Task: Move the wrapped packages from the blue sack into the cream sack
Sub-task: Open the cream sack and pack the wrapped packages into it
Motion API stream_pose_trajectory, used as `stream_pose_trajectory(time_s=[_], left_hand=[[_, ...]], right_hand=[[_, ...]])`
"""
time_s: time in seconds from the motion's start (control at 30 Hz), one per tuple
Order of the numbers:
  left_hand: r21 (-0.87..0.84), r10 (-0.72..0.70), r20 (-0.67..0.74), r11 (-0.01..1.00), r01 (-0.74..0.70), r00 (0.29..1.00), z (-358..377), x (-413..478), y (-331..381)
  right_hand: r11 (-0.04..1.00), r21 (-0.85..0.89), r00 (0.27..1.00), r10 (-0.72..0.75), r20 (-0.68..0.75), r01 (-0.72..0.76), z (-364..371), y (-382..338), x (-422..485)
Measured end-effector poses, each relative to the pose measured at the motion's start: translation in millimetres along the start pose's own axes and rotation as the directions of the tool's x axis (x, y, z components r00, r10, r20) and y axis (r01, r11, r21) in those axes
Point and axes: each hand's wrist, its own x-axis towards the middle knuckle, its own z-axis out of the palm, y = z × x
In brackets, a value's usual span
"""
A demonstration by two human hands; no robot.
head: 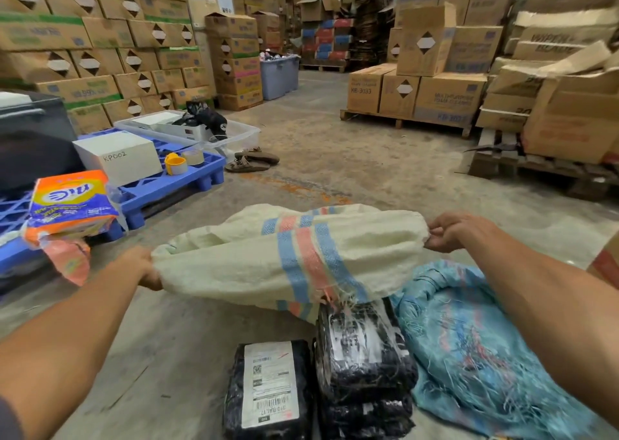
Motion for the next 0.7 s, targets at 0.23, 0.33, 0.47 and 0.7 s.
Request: stream_pose_trajectory(time_s=[0.23,0.33,0.47,0.7], left_hand=[[-0.364,-0.094,0.102,0.923,0.125,0.99,6.6,23.0,8.4],[0.194,0.132,-0.019,0.973,-0.126,0.991,27.6,8.8,13.2],[0.765,0.567,-0.177,0.594,-0.251,0.804,46.5,15.0,14.6],[0.834,0.757,0.043,0.332,-0.441,0.652,61.6,6.7,28.0]], right_hand=[[0.979,0.19,0.997,0.076,0.009,-0.076,-2.8,-1.7,28.0],[0.997,-0.067,0.988,-0.038,0.15,0.048,12.1,2.5,8.2],[0.792,-0.52,0.909,-0.101,0.405,0.32,23.4,8.6,-18.4],[-0.094,-0.983,0.669,-0.722,0.175,0.155,22.2,4.8,11.8]])
